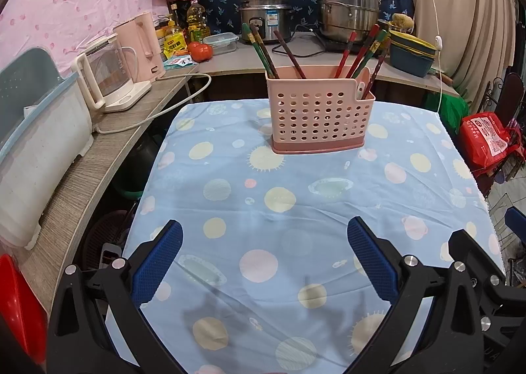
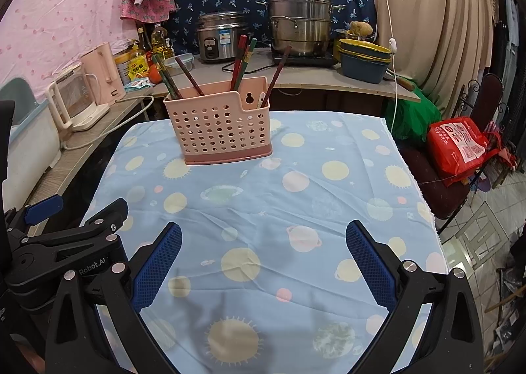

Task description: Organize utensils

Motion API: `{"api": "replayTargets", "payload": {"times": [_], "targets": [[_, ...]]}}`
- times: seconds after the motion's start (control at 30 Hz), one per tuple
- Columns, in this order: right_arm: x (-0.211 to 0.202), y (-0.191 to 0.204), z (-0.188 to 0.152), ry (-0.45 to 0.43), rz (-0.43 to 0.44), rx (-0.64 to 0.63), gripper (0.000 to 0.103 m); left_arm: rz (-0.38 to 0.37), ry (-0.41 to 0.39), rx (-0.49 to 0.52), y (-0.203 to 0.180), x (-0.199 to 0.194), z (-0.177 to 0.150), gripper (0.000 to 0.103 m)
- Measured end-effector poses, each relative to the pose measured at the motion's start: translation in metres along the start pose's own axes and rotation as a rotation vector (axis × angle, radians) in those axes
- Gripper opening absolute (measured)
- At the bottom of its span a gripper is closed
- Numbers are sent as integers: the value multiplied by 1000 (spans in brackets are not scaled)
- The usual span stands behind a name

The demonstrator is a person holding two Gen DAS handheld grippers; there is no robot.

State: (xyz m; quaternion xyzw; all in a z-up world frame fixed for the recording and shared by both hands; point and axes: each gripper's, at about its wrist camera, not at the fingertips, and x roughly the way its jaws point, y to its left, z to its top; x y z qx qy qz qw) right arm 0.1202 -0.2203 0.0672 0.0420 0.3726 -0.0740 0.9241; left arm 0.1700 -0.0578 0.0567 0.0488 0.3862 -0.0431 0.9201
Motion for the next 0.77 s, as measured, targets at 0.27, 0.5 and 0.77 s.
{"api": "replayTargets", "payload": {"times": [0.27,0.5,0.77], "targets": [[-1,-4,0,0,-6,2,96,-1,8,2,0,2,-1,96],[-1,-5,-1,2,-8,1,96,7,12,8,-3,3,-1,96],[-1,-3,-1,2,-8,0,96,13,6,17,-6,4,-1,96]]}}
